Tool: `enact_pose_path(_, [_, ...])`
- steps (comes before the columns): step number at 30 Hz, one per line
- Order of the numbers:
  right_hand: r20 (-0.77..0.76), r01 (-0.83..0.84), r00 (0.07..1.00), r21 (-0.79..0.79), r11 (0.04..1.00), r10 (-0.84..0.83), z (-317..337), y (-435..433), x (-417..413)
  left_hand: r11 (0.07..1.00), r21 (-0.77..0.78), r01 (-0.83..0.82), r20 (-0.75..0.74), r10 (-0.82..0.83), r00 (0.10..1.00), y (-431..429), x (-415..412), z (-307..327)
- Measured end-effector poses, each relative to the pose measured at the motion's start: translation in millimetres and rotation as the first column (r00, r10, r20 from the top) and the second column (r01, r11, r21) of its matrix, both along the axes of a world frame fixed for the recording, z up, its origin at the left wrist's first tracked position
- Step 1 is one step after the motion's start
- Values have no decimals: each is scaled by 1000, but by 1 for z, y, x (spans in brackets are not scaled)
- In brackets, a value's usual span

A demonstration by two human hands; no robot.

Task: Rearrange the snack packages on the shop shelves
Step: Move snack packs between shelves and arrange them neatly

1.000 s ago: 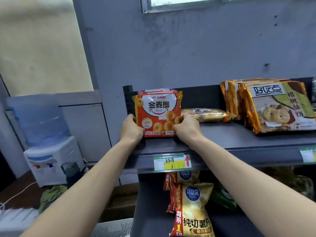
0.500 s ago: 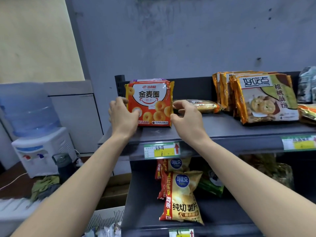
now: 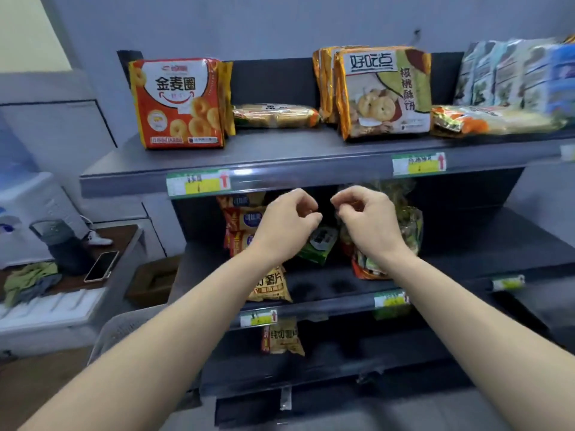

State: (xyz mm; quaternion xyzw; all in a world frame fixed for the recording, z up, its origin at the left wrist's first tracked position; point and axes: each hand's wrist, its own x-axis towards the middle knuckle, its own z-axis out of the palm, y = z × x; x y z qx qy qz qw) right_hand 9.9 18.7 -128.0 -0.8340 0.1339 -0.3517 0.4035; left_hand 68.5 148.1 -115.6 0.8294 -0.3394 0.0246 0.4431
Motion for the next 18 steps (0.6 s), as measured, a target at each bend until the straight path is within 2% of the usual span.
enact_pose_path(4, [-185,-8,983,7,1000,9,-48,-27,-13,992,126,-5,-226,33,973,-20,-7,-54])
enact_pose_path(7, [-329,-12,943,96,995,43,-82,-41,-9,989,149,-11,-365,65,929,-27,-5,-86])
enact_pose_path(13, [-454,3,884,243,970,111,-124,-57,20,981,188,-52,-421,128,898,-52,37,-127])
enact_pose_path(18, [-487,44,864,329,943,130,-151,-74,54,976,212,-52,-478,150,865,-85,77,-160])
